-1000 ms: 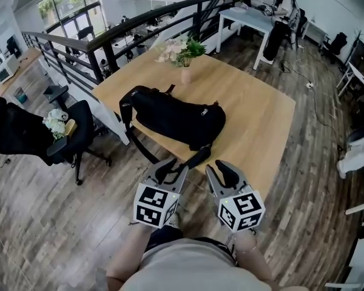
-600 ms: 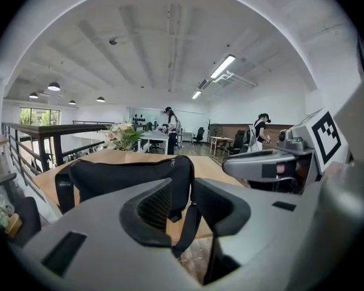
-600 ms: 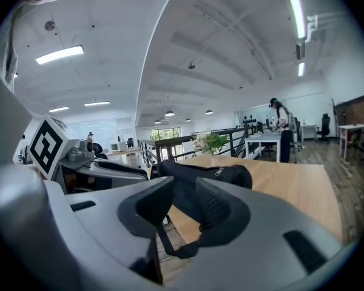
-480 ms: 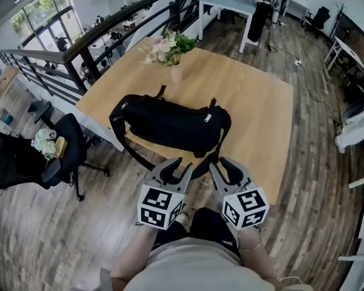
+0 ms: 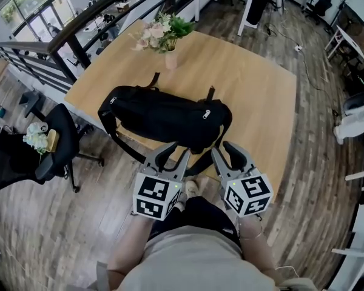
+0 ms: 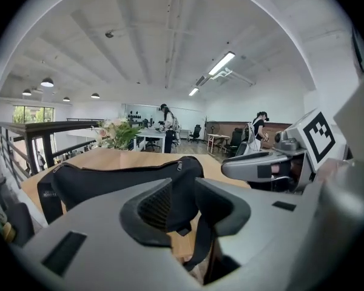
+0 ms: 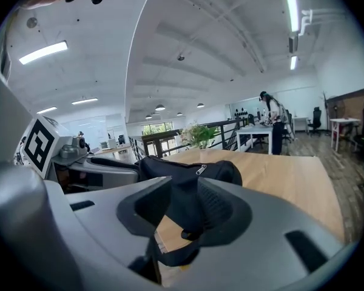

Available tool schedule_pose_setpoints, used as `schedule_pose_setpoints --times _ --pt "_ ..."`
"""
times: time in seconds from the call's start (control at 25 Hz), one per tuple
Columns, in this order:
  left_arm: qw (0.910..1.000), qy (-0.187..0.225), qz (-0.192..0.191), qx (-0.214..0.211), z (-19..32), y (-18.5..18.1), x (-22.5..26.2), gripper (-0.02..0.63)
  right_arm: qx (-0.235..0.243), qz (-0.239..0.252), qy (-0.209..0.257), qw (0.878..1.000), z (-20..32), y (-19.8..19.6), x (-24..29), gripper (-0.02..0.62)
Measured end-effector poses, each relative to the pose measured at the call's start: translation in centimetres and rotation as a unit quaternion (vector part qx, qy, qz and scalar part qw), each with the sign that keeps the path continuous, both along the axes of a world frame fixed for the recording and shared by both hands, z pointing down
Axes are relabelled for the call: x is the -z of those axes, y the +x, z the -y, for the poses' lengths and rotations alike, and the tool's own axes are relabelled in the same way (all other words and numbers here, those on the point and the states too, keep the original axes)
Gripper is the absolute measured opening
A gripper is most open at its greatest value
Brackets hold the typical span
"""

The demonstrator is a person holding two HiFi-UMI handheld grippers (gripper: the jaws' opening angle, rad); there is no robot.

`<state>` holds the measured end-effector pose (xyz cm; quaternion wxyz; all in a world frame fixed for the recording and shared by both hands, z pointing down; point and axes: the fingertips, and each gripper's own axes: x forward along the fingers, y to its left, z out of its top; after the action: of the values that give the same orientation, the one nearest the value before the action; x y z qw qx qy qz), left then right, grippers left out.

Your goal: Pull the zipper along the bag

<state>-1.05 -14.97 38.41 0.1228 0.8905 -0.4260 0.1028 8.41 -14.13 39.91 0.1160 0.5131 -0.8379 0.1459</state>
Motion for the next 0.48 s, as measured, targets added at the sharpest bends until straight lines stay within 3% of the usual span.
schedule_pose_setpoints --times 0.28,0.48 --pt "0.9998 0.004 0.019 -0.009 4.5 2.0 -0.1 0.127 -0.006 0.016 -0.015 1.0 4.7 1.8 -0.6 0.129" --pt "0.9989 0.011 0.043 -0.015 7.1 3.2 -0.5 0.126 -0.003 0.053 -0.036 0.998 7.3 2.6 -1.4 0.186"
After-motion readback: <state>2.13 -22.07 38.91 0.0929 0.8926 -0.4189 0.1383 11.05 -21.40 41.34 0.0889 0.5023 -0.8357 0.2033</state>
